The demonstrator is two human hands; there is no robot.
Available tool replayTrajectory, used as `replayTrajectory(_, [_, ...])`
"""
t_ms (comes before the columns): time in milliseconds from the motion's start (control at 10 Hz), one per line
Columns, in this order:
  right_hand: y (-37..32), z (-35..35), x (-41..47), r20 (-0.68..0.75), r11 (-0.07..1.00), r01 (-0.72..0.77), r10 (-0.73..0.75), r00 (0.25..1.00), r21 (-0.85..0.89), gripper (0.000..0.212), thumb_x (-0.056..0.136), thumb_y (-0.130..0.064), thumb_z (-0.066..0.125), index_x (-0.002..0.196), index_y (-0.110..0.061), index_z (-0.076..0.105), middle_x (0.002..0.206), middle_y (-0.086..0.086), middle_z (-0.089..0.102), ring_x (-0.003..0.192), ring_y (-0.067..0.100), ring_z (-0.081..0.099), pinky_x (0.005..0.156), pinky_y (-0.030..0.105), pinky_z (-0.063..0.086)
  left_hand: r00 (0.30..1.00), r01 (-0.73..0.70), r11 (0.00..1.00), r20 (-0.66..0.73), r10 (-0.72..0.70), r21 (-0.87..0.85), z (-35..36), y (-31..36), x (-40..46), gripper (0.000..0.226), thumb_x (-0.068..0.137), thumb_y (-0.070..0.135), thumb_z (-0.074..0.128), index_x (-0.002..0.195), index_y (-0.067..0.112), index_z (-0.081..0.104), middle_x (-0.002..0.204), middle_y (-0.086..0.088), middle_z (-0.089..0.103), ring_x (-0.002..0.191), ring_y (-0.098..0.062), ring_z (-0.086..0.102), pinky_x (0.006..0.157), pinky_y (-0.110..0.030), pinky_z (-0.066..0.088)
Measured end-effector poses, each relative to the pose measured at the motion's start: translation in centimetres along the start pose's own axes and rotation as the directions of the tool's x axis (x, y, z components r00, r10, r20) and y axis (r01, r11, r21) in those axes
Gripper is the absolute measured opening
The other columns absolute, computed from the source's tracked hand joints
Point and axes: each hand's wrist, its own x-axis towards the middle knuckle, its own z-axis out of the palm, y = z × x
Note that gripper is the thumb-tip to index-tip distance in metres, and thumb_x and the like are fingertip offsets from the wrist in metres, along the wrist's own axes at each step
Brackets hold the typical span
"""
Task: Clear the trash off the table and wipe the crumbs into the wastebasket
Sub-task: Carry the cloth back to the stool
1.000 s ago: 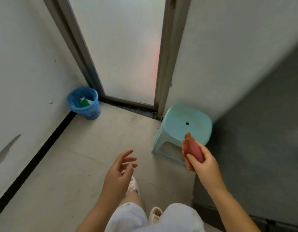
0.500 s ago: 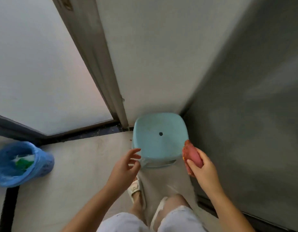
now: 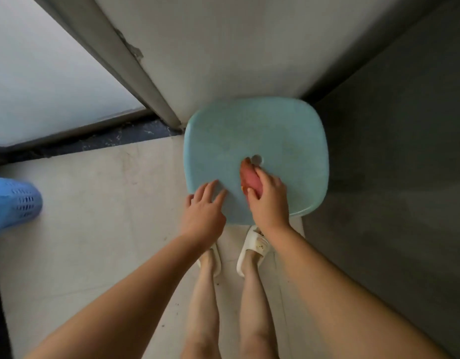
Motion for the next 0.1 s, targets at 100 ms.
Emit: replayTrajectory(100, [0.65, 1.79, 0.40, -0.081, 0.995, 0.063, -0.068, 0.994, -0.072, 0.053, 0.076, -0.008, 0.065, 0.127, -0.014, 0.053, 0.122, 0.018, 0.054, 0.112, 0.039, 0.048, 0.093, 0.047, 0.041, 0.999, 0.002, 0.998, -0.037, 0.001, 0.065, 1.42, -0.17, -0.01, 0.061, 0.092, 0.019, 0.041, 0.150, 0.022, 0.021, 0.161, -0.005, 0.009, 0.149, -0.024, 0.006, 0.117, -0.038, 0.012])
